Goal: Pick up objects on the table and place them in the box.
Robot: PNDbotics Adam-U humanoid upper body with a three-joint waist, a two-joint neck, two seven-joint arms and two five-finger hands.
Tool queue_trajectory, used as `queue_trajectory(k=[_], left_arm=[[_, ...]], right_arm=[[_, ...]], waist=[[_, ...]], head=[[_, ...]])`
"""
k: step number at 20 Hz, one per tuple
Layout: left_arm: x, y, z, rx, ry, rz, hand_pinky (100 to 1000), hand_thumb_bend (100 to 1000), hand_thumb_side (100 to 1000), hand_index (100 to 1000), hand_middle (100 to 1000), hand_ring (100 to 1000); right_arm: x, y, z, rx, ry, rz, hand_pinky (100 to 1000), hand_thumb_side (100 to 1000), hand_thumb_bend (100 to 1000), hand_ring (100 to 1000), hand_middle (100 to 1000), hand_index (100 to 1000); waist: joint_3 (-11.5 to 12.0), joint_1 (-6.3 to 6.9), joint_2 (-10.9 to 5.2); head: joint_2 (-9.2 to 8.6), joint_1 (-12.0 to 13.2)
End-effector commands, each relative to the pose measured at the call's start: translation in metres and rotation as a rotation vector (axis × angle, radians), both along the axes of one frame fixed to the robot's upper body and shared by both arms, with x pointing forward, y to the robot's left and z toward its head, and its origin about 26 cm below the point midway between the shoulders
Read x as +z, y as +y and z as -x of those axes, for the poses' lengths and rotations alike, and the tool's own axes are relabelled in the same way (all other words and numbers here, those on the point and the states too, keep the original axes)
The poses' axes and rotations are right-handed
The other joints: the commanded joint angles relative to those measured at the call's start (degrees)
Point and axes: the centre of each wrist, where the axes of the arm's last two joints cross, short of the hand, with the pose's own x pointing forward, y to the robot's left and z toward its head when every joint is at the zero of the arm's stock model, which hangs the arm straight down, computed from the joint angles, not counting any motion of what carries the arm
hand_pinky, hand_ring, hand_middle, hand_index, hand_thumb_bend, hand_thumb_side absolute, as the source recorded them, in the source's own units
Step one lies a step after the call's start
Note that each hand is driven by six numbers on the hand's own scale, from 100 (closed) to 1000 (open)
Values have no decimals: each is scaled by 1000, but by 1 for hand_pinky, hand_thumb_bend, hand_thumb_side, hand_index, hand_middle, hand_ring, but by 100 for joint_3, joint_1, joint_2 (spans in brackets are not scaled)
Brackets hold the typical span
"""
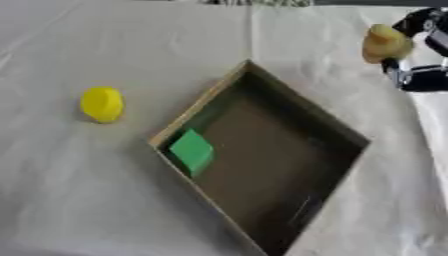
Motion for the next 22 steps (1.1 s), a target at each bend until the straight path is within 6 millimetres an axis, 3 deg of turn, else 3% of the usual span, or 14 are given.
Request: queue_trajectory(k=[1, 6, 10, 22], left_arm=[[9, 2, 3, 0, -25, -26, 733, 114, 565, 816, 729, 737], [10, 1, 3, -10, -23, -32, 733, 116, 564, 816, 729, 737], [10, 0, 2, -18, -19, -37, 733, 119, 559, 816, 729, 738], [9, -1, 2, -26, -16, -34, 732, 117, 564, 816, 730, 739]], right_arm=[[20, 17, 14, 120, -92, 34, 801, 100, 100, 644, 501, 561], [15, 52, 32, 335, -59, 133, 804, 100, 100, 635, 509, 570], [6, 71, 33, 472, 6, 181, 812, 100, 100, 636, 516, 574], [-6, 94, 33, 683, 159, 227, 816, 100, 100, 636, 522, 579]], waist=[[-1, -10, -135], [20, -37, -174], [15, -42, -223], [19, -51, -249]], head=[[-5, -1], [16, -32], [31, -27], [48, -39]])
